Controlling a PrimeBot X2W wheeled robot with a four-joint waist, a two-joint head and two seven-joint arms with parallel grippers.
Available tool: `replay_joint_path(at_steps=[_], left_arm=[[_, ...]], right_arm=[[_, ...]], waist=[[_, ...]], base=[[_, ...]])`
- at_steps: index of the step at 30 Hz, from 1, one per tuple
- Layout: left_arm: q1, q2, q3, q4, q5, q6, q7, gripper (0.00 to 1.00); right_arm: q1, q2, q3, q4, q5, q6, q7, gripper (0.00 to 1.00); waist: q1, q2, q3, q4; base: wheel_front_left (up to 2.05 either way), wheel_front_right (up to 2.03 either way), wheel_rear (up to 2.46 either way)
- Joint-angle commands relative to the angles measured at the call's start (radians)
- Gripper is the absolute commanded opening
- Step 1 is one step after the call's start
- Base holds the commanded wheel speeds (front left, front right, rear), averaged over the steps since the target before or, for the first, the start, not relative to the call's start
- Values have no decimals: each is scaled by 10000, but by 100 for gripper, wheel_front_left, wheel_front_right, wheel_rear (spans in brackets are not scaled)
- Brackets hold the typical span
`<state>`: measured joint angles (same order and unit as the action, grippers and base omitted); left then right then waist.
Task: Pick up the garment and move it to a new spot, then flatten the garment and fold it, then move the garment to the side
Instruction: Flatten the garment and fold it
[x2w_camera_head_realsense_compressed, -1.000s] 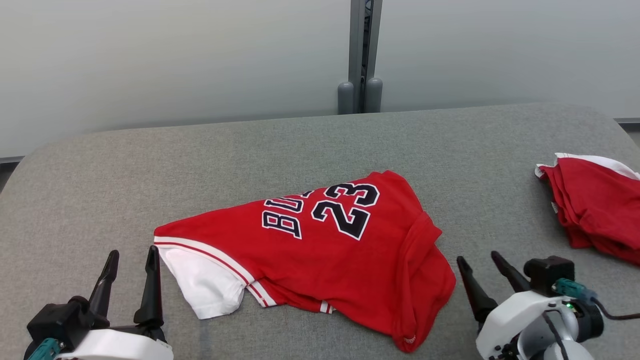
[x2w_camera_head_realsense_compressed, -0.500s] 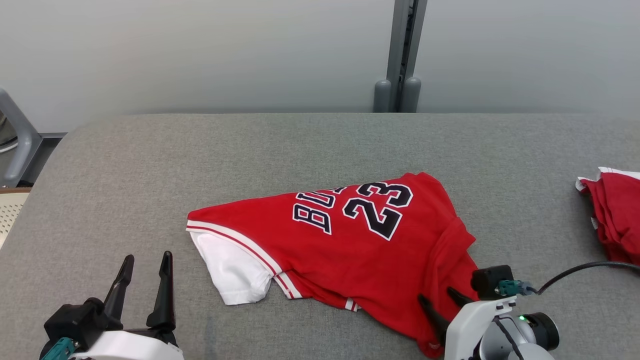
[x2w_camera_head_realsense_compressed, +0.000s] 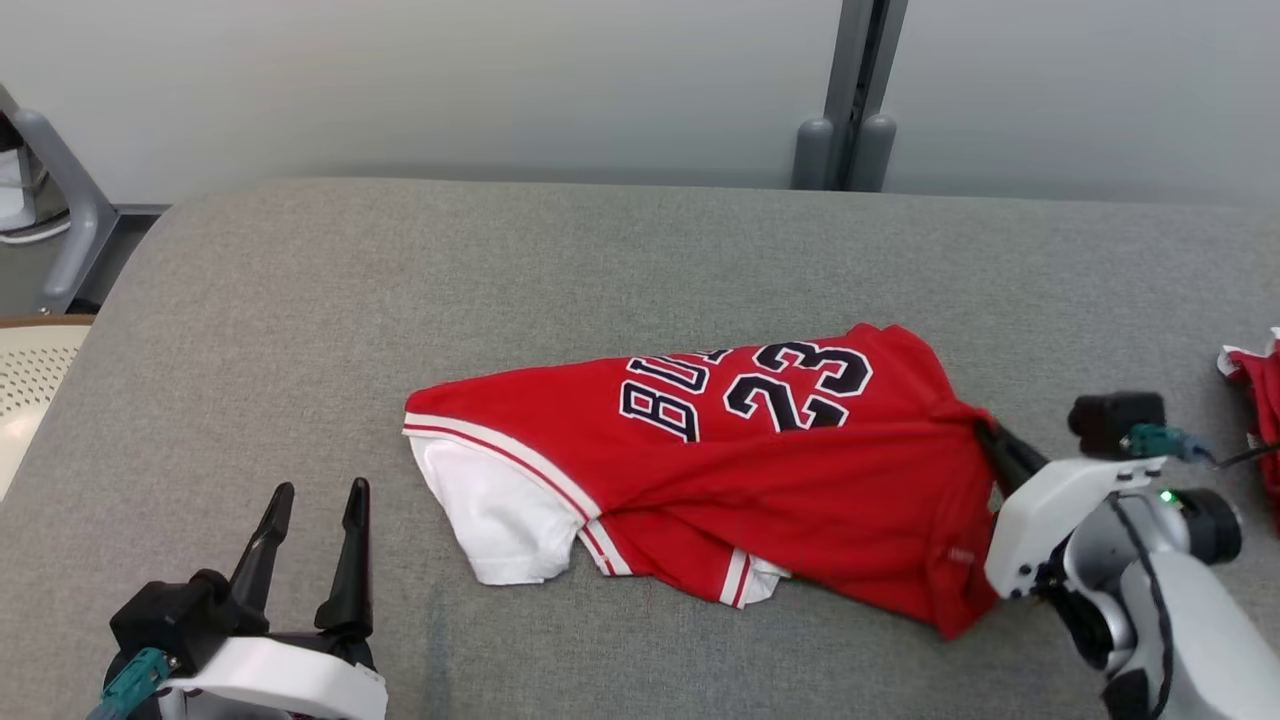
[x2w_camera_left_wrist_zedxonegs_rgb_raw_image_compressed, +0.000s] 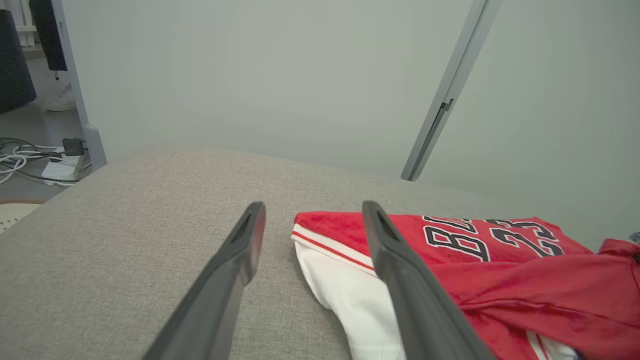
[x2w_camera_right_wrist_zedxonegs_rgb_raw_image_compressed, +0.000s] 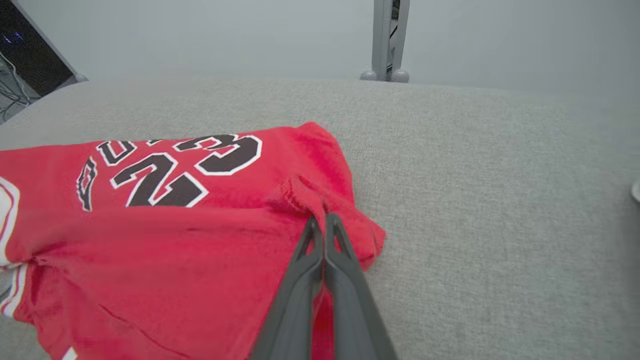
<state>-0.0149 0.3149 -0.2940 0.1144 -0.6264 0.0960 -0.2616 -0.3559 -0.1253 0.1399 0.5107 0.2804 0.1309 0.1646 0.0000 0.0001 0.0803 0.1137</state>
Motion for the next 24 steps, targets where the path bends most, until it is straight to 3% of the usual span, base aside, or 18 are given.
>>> replay_joint_path(at_steps=[1,13,14,17,18,19,20,21,22,24], left_arm=[[-177,9,-8,48,28,-74,-42,100],[-878,-207,-551,826,47,-599,155,100],[-913,-226,-582,1003,29,-625,160,100],[-942,-241,-622,1164,14,-696,154,100],[-959,-229,-644,1204,16,-694,166,100],[-978,-208,-653,1242,20,-701,177,100],[-977,-186,-656,1274,15,-710,184,100],[-966,-169,-653,1308,6,-716,196,100],[-954,-157,-649,1331,-11,-707,198,100],[-916,-131,-648,1377,-38,-690,222,100]], right_arm=[[-212,-165,-63,115,76,-2,-135,0],[-2580,-1175,-135,3153,643,-2,-1142,0],[-2728,-1257,-48,3642,594,-2,-1407,18],[-2937,-1375,10,4473,462,-2,-1938,12],[-2982,-1324,46,4749,424,-2,-2093,3],[-3046,-1295,70,5028,388,0,-2244,0],[-3127,-1288,69,5259,342,0,-2407,22],[-3198,-1266,65,5460,343,0,-2572,58],[-3263,-1197,47,5648,372,0,-2742,100],[-3351,-1017,97,5868,472,0,-3072,100]], waist=[[0,-1,180,115],[0,-1,598,589],[0,-1,503,540],[0,-1,353,420],[0,-1,310,377],[0,-1,270,332],[0,-1,226,281],[0,-1,183,231],[0,-1,144,177],[0,-1,66,64]], base=[[0,0,0],[0,0,0],[0,0,0],[0,0,0],[0,0,0],[0,0,0],[0,0,0],[0,0,0],[0,0,0],[0,0,0]])
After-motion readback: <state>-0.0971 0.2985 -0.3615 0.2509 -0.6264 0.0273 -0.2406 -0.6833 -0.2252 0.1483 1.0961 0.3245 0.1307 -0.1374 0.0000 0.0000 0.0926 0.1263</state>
